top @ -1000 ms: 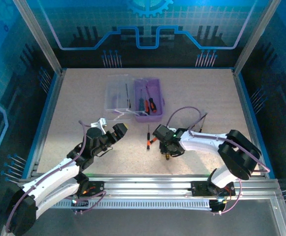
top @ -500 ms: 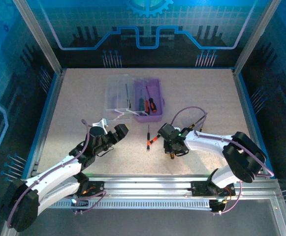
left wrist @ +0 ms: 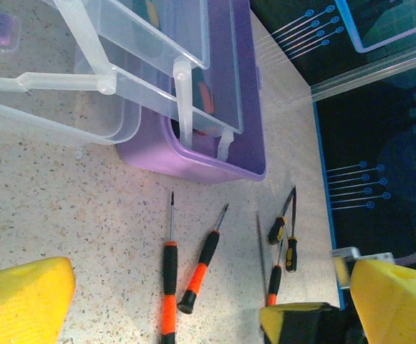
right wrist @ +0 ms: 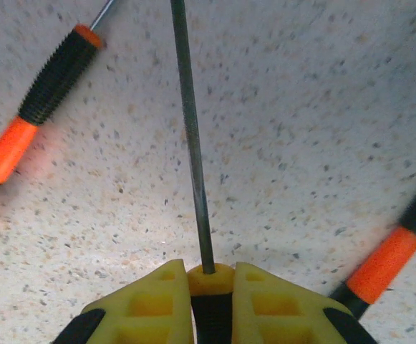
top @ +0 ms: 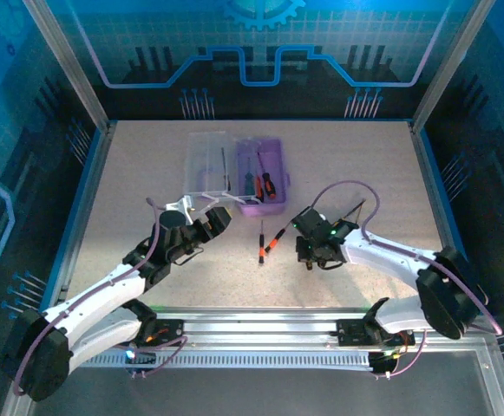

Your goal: Pack the tool kit

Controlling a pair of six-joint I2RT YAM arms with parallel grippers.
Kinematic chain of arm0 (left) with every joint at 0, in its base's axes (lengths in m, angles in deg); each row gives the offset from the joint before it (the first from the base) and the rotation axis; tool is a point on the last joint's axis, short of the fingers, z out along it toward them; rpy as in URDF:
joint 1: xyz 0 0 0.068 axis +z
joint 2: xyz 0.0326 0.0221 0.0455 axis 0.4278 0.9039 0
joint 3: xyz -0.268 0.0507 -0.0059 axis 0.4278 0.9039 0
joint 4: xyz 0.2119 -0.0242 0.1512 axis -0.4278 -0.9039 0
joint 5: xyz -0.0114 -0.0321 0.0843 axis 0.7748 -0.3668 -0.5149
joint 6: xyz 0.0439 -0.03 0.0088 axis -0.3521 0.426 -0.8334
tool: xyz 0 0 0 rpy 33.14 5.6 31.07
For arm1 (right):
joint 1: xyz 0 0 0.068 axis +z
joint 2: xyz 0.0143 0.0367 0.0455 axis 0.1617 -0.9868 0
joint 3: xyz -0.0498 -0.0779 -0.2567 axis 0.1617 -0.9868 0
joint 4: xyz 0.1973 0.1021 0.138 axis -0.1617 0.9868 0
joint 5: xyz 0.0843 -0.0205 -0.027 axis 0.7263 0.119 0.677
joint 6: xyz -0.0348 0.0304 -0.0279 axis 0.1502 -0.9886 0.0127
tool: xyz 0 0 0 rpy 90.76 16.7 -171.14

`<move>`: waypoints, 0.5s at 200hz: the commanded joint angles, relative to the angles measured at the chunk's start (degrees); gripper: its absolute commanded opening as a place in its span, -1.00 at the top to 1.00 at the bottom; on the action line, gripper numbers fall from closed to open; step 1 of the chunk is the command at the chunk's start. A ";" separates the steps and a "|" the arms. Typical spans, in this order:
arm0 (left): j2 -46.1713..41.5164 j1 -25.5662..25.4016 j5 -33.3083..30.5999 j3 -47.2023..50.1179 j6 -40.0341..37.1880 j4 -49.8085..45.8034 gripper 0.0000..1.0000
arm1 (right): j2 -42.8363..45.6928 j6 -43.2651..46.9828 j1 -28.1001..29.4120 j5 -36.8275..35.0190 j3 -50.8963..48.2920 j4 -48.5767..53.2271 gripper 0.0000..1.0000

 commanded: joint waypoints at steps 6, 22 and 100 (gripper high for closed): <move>-0.31 -0.33 1.11 -2.95 -2.18 -2.26 -0.99 | 3.85 1.33 -2.19 -2.10 -0.22 2.00 0.68; -1.09 -0.36 0.67 -2.97 -2.17 -3.20 -0.99 | 4.99 1.64 -3.17 -1.64 -0.14 1.76 0.68; -5.03 -0.28 -1.18 -2.41 -1.92 -5.80 -0.99 | 2.69 2.28 -4.19 1.07 0.72 -1.16 0.70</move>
